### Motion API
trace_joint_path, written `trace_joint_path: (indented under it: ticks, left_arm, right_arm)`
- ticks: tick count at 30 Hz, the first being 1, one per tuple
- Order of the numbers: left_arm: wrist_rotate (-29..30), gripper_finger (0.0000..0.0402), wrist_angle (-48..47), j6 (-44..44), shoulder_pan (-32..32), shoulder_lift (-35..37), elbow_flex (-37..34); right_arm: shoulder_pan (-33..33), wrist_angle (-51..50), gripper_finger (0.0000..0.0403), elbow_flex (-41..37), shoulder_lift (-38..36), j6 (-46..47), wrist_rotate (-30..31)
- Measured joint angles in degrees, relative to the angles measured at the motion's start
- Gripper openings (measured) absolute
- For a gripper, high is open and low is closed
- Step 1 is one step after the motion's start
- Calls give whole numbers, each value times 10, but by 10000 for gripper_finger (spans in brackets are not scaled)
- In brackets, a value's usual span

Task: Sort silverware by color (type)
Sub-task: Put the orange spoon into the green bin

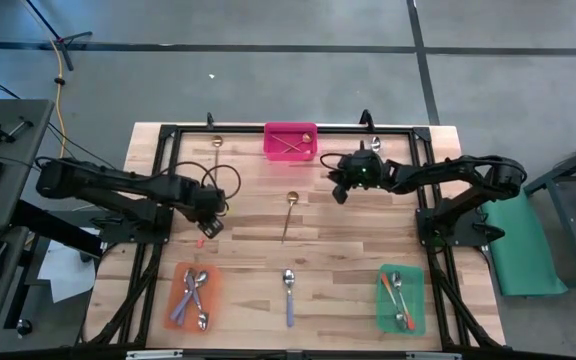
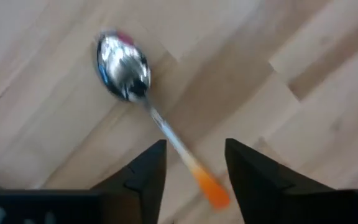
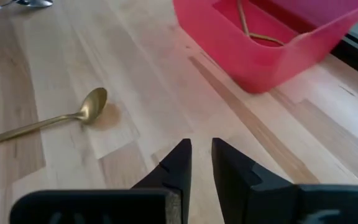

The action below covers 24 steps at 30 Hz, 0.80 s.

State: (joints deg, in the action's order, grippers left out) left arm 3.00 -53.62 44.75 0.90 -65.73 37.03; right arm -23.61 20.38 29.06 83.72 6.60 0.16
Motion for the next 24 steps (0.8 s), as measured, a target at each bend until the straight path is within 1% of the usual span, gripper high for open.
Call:
trace_joint_path:
  ticks: [3,6,10,13,15,18,22,24]
  left_arm:
    - [17,176,36,5,24,0,-32]
    - [33,187,56,6,56,0,-59]
    - [33,185,103,-26,88,0,-92]
    - [21,174,147,-47,107,0,-116]
    - [19,160,161,-59,117,0,-124]
    - [19,125,163,-86,128,1,-130]
    - [21,57,174,-131,130,4,-131]
    - [20,21,201,-146,127,10,-135]
  right_arm:
    - [6,2,49,0,0,-6,0]
    - [8,2,49,0,0,-6,0]
    - [8,5,49,0,0,-5,1]
    - [8,6,49,0,0,-3,3]
    - [8,6,49,0,0,6,8]
    - [8,6,49,0,0,9,8]
    - [8,6,49,0,0,9,8]
    - [8,6,49,0,0,9,8]
